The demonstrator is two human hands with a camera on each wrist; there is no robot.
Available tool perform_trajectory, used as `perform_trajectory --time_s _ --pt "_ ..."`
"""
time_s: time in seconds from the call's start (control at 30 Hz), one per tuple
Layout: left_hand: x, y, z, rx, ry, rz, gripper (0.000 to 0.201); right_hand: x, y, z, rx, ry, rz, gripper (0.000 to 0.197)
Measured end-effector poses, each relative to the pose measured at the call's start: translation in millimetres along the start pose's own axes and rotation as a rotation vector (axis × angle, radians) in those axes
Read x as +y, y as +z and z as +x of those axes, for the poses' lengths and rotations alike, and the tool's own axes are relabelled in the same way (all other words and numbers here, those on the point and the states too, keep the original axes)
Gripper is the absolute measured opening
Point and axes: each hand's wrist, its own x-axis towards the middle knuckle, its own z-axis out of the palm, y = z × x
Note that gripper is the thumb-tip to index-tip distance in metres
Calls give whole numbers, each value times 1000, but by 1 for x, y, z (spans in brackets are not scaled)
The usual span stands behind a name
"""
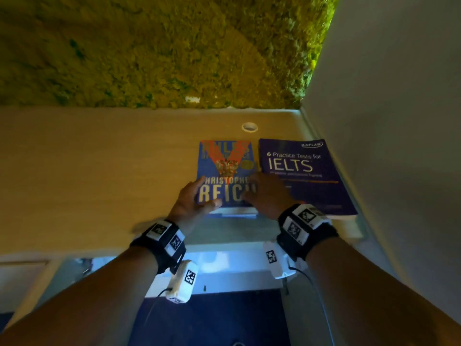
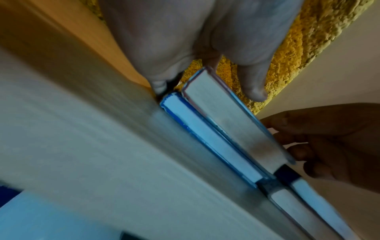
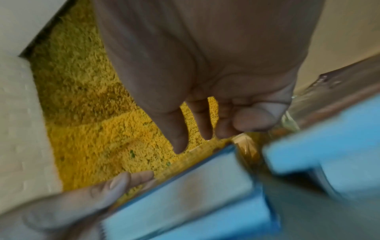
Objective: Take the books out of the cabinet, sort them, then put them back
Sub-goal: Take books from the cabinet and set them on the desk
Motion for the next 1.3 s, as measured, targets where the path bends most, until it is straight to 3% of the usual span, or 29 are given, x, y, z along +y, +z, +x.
perform_trajectory --time_s 0.07,0.13,0.2,0.27,0.4,0.47,0.53,0.63,0.73,0.8,0.9,1.07,1.13,1.2,1.3 --pt "-7 -9 -28 -8 -16 -85 96 -5 11 -27 11 -26 125 17" --pt "-23 -22 -64 1 -5 -80 72 -16 29 -59 -13 -38 311 11" --pt "-48 -35 -105 7 1 -82 44 -27 57 -93 -121 2 462 11" --pt "-80 -45 -146 -69 -45 -108 27 -32 94 -119 -249 58 502 11" --pt "-163 -64 -200 -362 -295 116 25 -35 176 -142 -461 221 639 24" --pt "-210 -71 -198 -377 -349 273 29 -28 217 -138 -504 306 722 20" --pt "-249 -77 -180 -273 -395 331 36 -20 254 -122 -501 351 728 21" --pt "-294 -85 -131 -117 -469 228 48 -3 301 -76 -489 382 700 31" --pt "-343 -93 -69 -13 -440 290 57 16 343 -9 -462 376 688 57" --pt "-374 -98 -30 109 -392 377 58 25 372 35 -415 330 703 52" --pt "-412 -95 9 274 -307 398 41 33 414 97 -303 213 622 25" --pt "-459 -84 46 443 -240 460 15 58 476 187 -235 38 777 44" --pt "-467 -85 58 483 -253 492 19 59 481 200 -242 32 789 37" --pt "-465 -90 64 529 -318 394 28 57 481 206 -244 33 771 39" --pt "-470 -97 70 607 -390 84 37 58 481 219 -237 33 776 59"
